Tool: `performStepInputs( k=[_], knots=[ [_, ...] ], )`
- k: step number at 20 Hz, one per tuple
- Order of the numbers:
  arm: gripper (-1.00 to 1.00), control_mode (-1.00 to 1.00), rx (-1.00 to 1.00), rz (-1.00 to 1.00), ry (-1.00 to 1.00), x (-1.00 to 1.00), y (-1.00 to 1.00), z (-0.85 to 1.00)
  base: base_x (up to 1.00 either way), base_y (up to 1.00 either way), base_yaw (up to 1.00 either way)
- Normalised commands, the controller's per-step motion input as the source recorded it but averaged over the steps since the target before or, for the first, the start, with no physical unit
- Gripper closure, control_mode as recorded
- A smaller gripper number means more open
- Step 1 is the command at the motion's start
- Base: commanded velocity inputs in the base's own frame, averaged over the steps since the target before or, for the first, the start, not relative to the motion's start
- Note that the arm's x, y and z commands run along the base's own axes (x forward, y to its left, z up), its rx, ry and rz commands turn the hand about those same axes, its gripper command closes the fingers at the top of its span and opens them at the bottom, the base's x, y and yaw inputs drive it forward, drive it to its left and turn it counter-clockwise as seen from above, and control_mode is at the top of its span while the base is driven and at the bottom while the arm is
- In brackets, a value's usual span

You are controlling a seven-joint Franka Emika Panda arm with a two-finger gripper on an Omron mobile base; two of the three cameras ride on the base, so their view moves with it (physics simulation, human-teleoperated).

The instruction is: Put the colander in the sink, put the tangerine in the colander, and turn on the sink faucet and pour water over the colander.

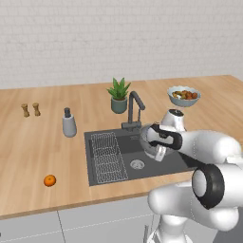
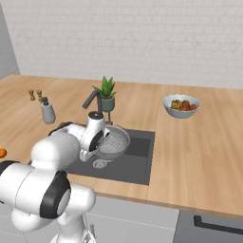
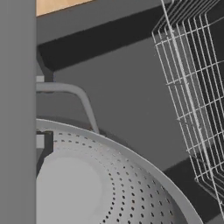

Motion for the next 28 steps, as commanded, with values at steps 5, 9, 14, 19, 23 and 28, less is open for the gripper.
performStepInputs(
  k=[5, 9, 14, 19, 23, 28],
  knots=[
    [1.00, -1.00, -0.04, 0.18, 0.00, 0.32, 0.24, -0.53, 0.00, 0.00, 0.00],
    [1.00, -1.00, 0.00, 0.18, 0.02, 0.23, 0.45, -0.43, 0.00, 0.00, 0.00],
    [1.00, -1.00, 0.00, 0.06, 0.09, 0.02, 0.47, -0.14, 0.00, 0.00, 0.00],
    [1.00, -1.00, 0.00, 0.05, 0.19, 0.01, 0.29, -0.11, 0.00, 0.00, 0.00],
    [1.00, -1.00, 0.00, 0.05, 0.06, 0.22, 0.03, -0.42, 0.00, 0.00, 0.00],
    [1.00, -1.00, 0.00, 0.05, 0.00, 0.28, 0.00, -0.38, 0.00, 0.00, 0.00]
  ],
)
